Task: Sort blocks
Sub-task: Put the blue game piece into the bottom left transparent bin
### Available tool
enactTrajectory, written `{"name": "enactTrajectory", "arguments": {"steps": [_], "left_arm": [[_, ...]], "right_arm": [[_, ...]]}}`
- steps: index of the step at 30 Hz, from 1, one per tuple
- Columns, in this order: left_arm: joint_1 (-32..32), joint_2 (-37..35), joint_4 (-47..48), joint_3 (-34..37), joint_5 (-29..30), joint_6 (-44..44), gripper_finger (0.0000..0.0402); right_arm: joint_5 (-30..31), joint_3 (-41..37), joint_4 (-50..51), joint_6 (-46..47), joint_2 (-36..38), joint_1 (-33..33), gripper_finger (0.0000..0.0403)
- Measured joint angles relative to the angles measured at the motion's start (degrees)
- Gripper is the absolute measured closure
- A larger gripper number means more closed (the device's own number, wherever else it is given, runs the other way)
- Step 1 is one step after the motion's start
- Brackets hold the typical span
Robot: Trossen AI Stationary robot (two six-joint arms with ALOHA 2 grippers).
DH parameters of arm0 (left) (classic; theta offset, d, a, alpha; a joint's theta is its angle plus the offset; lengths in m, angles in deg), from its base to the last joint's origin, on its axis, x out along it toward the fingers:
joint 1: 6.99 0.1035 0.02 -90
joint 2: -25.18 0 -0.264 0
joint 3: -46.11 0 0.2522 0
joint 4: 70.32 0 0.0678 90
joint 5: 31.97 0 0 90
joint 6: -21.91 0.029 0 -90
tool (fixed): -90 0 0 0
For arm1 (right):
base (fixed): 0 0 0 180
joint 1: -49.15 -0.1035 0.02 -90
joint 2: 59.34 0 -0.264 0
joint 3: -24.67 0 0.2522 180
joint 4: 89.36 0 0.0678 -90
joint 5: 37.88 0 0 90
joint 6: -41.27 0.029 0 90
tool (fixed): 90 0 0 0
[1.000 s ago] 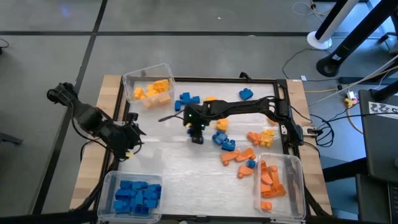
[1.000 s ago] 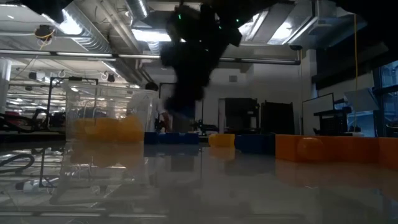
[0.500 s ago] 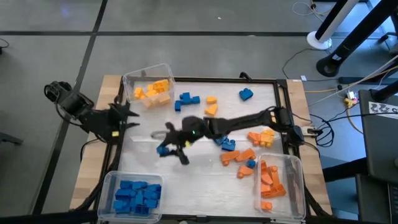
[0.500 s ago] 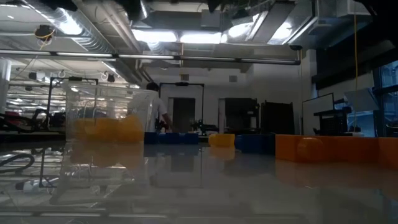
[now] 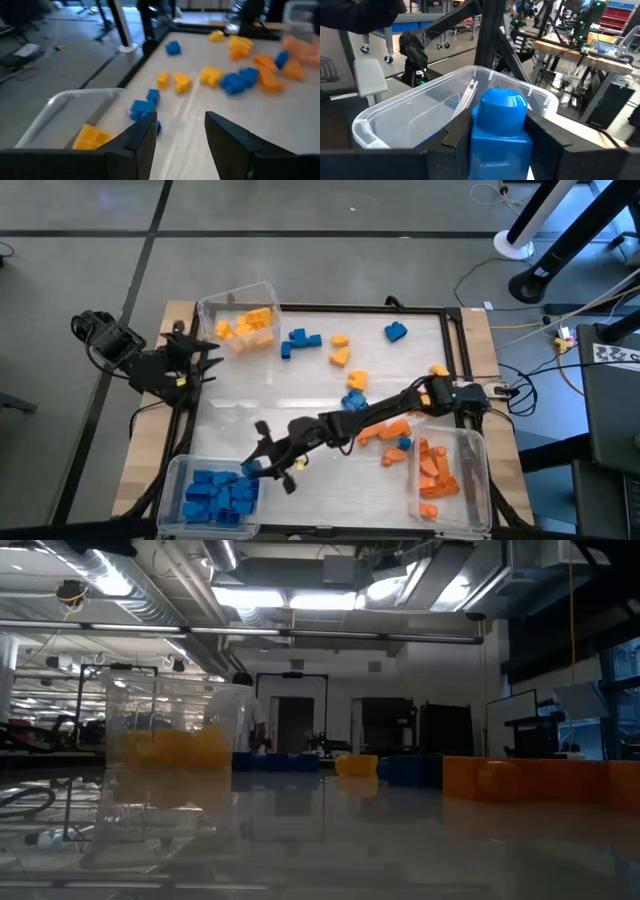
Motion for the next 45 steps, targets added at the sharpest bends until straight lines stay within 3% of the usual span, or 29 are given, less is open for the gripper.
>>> {"name": "enactTrajectory", "arguments": {"steps": [7,33,45], "left_arm": [[0.0,0.0,0.0,0.0,2.1,-3.1,0.0247],[0.0,0.0,0.0,0.0,2.2,-3.2,0.0247],[0.0,0.2,0.0,0.0,2.1,-3.2,0.0247]], "right_arm": [[-1.3,6.3,0.1,0.1,-5.8,-0.4,0.0253],[1.0,6.6,-0.6,-1.5,-6.0,-1.6,0.0252],[3.0,6.6,-0.5,-1.4,-6.0,-1.4,0.0150]]}}
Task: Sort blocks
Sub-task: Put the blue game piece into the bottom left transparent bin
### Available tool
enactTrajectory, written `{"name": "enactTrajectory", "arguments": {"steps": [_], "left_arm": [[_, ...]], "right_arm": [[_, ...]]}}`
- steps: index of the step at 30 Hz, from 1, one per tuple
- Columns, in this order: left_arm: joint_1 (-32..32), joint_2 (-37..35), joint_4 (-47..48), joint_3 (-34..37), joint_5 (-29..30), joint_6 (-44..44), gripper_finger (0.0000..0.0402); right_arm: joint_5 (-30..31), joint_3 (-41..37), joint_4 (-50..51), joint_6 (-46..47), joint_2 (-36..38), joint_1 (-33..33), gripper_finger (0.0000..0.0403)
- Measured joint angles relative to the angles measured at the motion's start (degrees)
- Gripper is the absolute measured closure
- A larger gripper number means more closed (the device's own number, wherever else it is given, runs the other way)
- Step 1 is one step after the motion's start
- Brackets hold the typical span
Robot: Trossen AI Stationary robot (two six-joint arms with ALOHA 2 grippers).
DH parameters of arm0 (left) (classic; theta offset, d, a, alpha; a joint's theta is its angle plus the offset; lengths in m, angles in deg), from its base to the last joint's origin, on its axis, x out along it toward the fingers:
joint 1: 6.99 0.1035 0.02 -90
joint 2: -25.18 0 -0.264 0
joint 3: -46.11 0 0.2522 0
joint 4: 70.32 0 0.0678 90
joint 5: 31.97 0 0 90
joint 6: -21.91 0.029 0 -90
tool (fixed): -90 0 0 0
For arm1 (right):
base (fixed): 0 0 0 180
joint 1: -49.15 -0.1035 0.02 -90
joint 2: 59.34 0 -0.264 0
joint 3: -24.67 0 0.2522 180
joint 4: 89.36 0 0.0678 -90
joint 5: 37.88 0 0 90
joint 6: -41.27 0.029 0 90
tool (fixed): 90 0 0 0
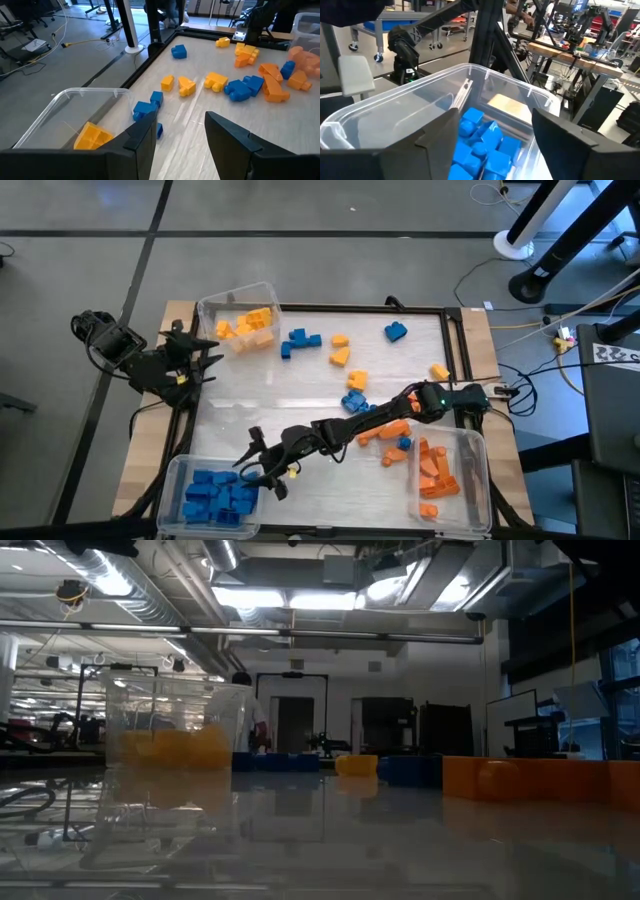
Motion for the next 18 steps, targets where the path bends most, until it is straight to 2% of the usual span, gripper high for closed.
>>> {"name": "enactTrajectory", "arguments": {"steps": [3,6,9,13,15,18], "left_arm": [[0.0,0.6,0.0,0.0,-0.2,0.0,0.0247],[0.0,1.5,0.0,0.0,-0.3,0.0,0.0247],[0.0,2.7,-0.2,0.0,-0.6,-1.5,0.0247],[0.0,4.8,-3.0,0.0,-3.1,-2.8,0.0247],[0.0,5.9,-5.3,0.0,-4.8,-0.6,0.0247],[0.0,8.2,-8.2,0.0,-6.6,4.6,0.0247]], "right_arm": [[-0.2,0.0,0.2,-0.1,0.2,0.5,0.0140],[-3.0,0.0,1.1,-1.1,1.1,1.2,0.0138],[-8.5,0.0,1.4,-4.6,2.2,2.8,0.0138],[-18.4,0.0,4.5,-4.7,3.5,5.6,0.0137],[-21.2,0.0,6.5,-4.6,4.2,6.8,0.0137],[-21.4,0.0,10.1,-4.5,5.4,8.2,0.0137]]}}
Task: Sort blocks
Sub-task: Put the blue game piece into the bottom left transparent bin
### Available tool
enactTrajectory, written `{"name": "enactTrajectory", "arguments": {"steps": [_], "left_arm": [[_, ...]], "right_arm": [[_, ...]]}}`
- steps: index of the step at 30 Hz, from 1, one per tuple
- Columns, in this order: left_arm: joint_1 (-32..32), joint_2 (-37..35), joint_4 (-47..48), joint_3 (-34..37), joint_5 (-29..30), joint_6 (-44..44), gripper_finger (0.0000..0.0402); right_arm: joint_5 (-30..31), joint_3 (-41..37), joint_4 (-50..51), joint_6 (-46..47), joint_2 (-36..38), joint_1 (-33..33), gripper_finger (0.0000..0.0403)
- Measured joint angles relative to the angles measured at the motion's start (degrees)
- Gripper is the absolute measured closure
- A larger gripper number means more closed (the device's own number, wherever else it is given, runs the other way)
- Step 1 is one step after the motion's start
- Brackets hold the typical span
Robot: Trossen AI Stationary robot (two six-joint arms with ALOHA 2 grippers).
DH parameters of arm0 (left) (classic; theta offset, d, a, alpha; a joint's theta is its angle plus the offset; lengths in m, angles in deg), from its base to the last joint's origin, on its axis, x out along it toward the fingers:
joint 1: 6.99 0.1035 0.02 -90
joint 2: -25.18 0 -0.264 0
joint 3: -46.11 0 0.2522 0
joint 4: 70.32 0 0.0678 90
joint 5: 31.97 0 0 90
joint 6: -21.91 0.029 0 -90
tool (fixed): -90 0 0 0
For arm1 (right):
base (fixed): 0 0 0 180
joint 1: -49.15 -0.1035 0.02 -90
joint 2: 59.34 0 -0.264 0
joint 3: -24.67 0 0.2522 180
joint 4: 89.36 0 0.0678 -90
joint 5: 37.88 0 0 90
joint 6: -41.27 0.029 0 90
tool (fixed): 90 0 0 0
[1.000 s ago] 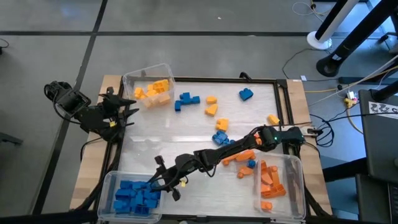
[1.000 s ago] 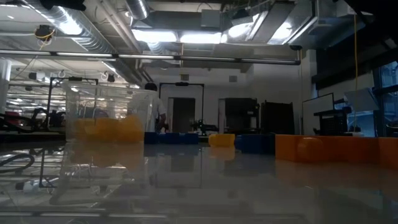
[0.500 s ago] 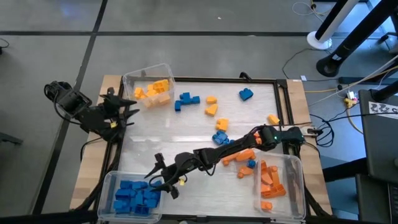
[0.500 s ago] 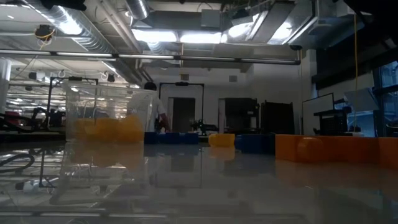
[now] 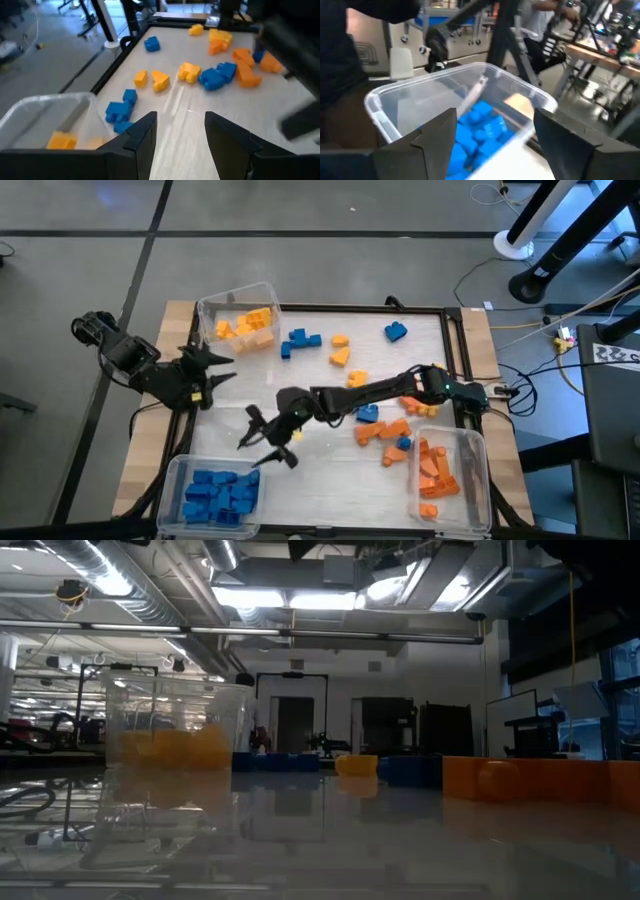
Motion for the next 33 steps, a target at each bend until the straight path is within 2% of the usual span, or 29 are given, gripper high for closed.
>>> {"name": "enactTrajectory", "arguments": {"steps": [5,12,16,21,23,27,33], "left_arm": [[0.4,4.3,-0.7,0.0,-0.4,4.3,0.0247],[5.3,9.5,-0.6,0.0,-3.7,7.7,0.0247],[9.8,12.7,-1.0,0.0,-3.7,11.0,0.0247],[16.6,18.0,-1.7,0.0,-3.7,15.2,0.0247],[19.3,20.6,-3.3,0.0,-3.7,17.7,0.0247],[23.8,26.4,-9.2,0.0,-3.9,24.2,0.0247],[29.8,36.3,-16.7,0.0,-7.9,32.2,0.0247]], "right_arm": [[5.9,0.0,10.8,-3.5,3.5,1.8,0.0137],[29.1,0.0,32.9,-10.6,10.6,2.0,0.0137],[39.5,0.0,45.3,-10.8,15.2,2.0,0.0137],[55.6,0.0,60.9,-8.2,20.5,2.0,0.0137],[58.5,0.0,65.9,-7.2,22.1,2.2,0.0137],[60.7,0.0,76.0,-4.5,23.1,2.8,0.0137],[66.9,-0.8,92.9,2.1,23.2,4.3,0.0137]]}}
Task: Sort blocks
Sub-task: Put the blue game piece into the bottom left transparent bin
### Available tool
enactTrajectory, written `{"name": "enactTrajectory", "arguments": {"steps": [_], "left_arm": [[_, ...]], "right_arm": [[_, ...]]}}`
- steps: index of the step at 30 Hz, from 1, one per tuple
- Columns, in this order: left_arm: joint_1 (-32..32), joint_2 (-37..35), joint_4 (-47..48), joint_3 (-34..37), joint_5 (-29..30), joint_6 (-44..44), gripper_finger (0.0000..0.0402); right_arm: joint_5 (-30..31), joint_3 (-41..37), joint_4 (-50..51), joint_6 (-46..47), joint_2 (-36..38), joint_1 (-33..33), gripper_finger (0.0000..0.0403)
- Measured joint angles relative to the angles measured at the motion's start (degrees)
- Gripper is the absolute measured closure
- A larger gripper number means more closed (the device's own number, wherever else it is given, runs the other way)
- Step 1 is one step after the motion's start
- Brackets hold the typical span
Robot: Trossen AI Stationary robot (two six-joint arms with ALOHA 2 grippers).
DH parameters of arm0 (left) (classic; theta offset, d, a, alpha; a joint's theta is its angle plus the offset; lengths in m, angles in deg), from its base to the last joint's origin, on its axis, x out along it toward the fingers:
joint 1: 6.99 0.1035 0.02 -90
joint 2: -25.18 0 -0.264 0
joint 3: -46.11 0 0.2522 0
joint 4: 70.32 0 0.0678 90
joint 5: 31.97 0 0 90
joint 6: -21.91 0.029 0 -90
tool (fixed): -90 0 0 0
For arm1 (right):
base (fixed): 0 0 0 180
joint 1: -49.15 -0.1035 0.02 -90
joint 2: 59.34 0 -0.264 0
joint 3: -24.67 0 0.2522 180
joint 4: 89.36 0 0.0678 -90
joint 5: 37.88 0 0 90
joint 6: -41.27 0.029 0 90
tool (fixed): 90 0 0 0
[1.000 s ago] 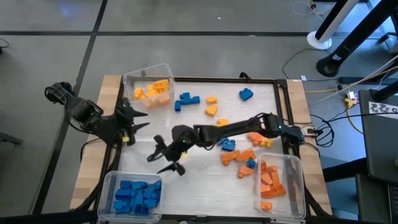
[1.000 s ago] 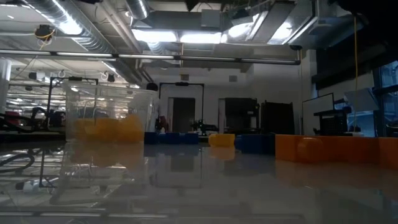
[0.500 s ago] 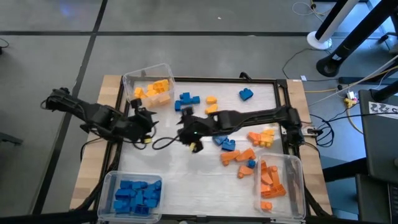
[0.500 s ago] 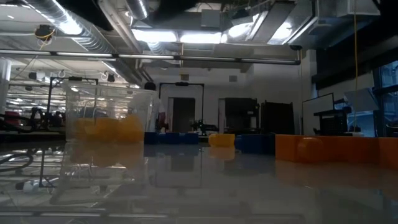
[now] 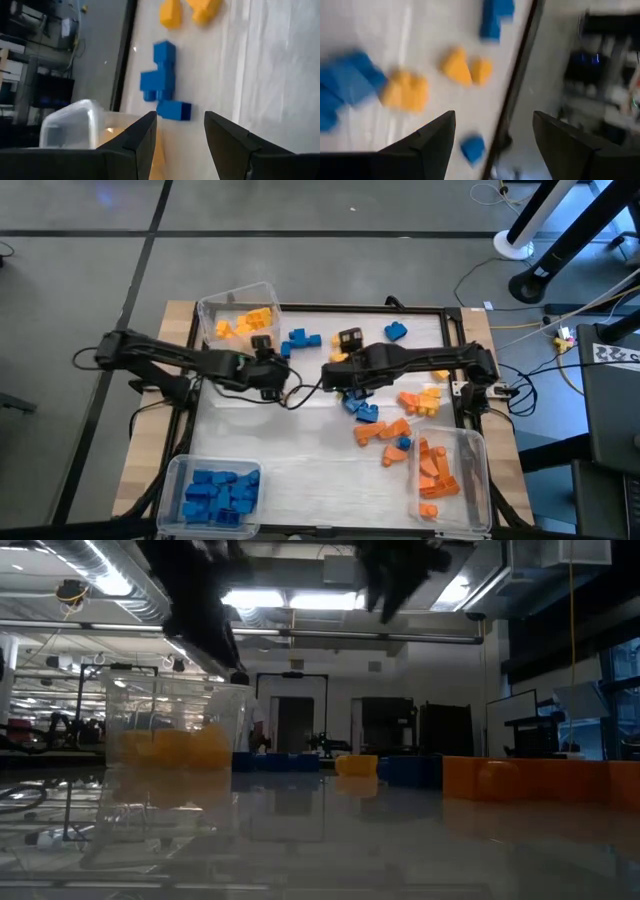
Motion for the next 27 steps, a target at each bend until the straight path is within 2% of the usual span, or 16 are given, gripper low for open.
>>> {"name": "enactTrajectory", "arguments": {"steps": [3,5,15,27], "left_arm": [[2.4,4.9,0.0,0.0,-0.4,1.1,0.0247],[3.8,7.7,-0.1,0.0,-0.4,1.2,0.0247],[8.0,17.5,-6.7,0.0,-0.6,4.6,0.0247],[12.4,22.0,-10.8,0.0,-1.0,8.0,0.0247]], "right_arm": [[3.8,-1.3,6.8,4.0,0.6,1.3,0.0137],[5.8,-2.7,7.5,5.4,1.9,2.2,0.0137],[5.9,-10.9,7.3,5.7,12.2,7.5,0.0137],[4.3,-25.1,2.6,7.0,21.8,9.3,0.0137]]}}
